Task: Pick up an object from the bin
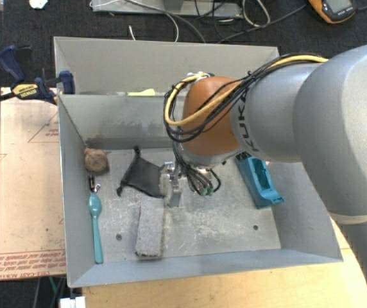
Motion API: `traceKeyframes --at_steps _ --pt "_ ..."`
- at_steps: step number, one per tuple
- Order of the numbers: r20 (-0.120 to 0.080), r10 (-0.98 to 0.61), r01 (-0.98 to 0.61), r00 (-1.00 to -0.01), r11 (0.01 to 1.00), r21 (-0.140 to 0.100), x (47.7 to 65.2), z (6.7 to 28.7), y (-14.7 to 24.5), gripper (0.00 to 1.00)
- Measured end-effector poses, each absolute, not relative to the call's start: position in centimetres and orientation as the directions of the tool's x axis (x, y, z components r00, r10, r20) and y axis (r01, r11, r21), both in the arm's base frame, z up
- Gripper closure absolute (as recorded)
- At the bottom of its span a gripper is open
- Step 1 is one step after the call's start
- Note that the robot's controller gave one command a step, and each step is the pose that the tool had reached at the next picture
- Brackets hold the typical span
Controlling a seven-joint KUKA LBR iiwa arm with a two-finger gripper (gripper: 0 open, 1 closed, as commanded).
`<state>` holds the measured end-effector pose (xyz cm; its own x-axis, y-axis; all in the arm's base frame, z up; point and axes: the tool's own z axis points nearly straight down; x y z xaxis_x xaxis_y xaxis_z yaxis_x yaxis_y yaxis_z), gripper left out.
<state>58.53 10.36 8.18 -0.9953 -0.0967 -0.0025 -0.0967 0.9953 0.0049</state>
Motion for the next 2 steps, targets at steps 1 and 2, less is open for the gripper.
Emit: traceKeyframes --at_steps 1,2 --pt "-0.004 -0.058 -0.058 -0.998 0.998 0.006 57.9 9.2 10.9 1.00" --pt "-0.004 -0.032 -0.032 -0.999 0.999 0.008 58.2 13.9 11.6 1.00"
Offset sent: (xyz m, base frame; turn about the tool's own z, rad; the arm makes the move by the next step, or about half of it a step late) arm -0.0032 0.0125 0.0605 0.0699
